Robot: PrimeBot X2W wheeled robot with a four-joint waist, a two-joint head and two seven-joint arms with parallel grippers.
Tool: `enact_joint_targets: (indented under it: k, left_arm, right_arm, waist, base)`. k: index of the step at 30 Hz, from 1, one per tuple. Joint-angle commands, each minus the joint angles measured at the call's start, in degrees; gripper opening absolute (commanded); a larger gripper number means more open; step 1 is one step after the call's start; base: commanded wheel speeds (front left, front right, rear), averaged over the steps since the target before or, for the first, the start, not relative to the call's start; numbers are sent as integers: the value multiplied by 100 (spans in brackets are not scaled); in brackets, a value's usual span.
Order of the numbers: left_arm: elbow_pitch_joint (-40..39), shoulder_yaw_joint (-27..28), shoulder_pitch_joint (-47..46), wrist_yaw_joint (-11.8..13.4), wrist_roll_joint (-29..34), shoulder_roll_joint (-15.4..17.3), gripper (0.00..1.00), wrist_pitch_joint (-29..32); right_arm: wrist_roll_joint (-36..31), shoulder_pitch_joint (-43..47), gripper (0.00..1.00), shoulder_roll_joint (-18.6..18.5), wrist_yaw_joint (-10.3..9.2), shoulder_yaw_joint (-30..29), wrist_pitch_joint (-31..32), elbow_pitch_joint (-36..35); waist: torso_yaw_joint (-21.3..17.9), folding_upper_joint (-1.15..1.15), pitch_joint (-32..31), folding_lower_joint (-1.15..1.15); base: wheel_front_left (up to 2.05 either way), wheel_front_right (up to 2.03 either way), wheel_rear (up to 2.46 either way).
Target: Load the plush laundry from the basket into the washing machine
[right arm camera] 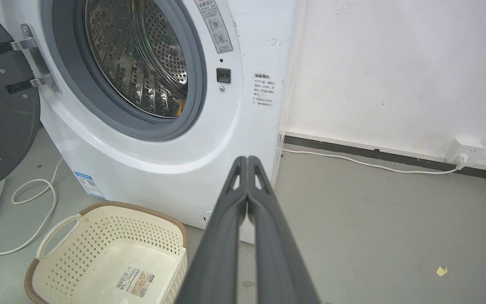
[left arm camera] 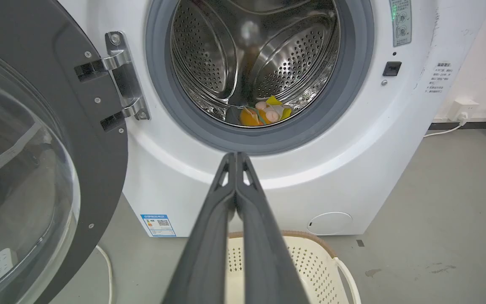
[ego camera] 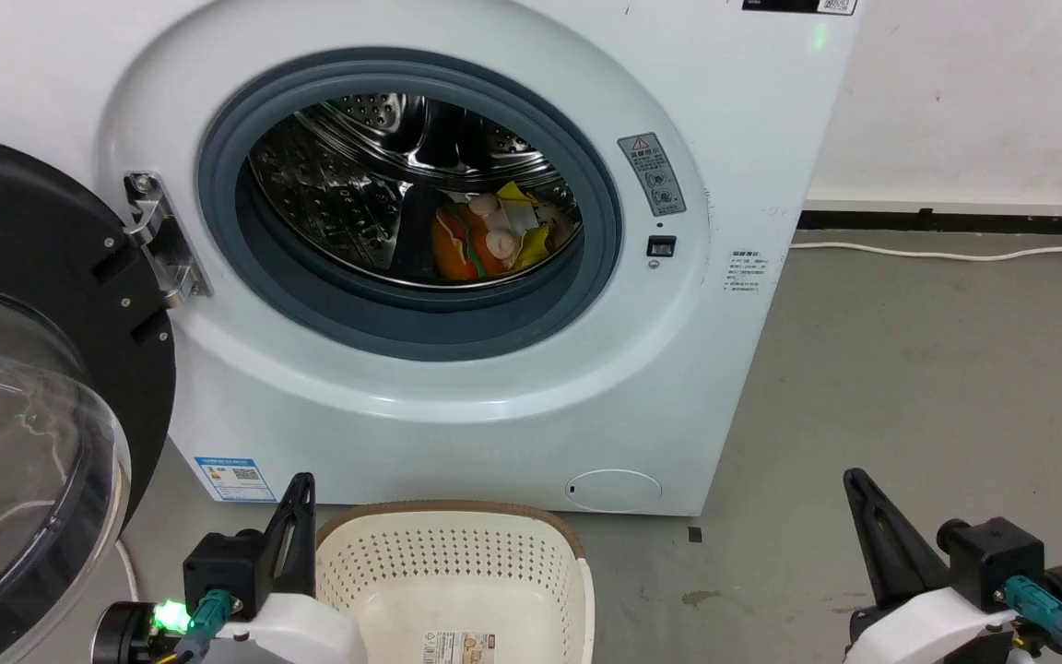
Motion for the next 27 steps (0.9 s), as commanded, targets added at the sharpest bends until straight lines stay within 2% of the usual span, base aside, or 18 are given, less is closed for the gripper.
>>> enact_joint_targets:
  k: [1,27]
  left_arm:
    - [-41,54,-78,-40,69,-25,0,27]
    - [-125,244,-114,-161,289,-164,0,226]
  right_arm:
    - [-57,-102,0,5,-5,5,36,-44]
    - [-188,-146,0,6,-5,17,236,-96]
  waist:
    - [0,0,1,0]
    - [3,0,9,-1]
  base:
    - [0,0,0]
    - [0,0,0]
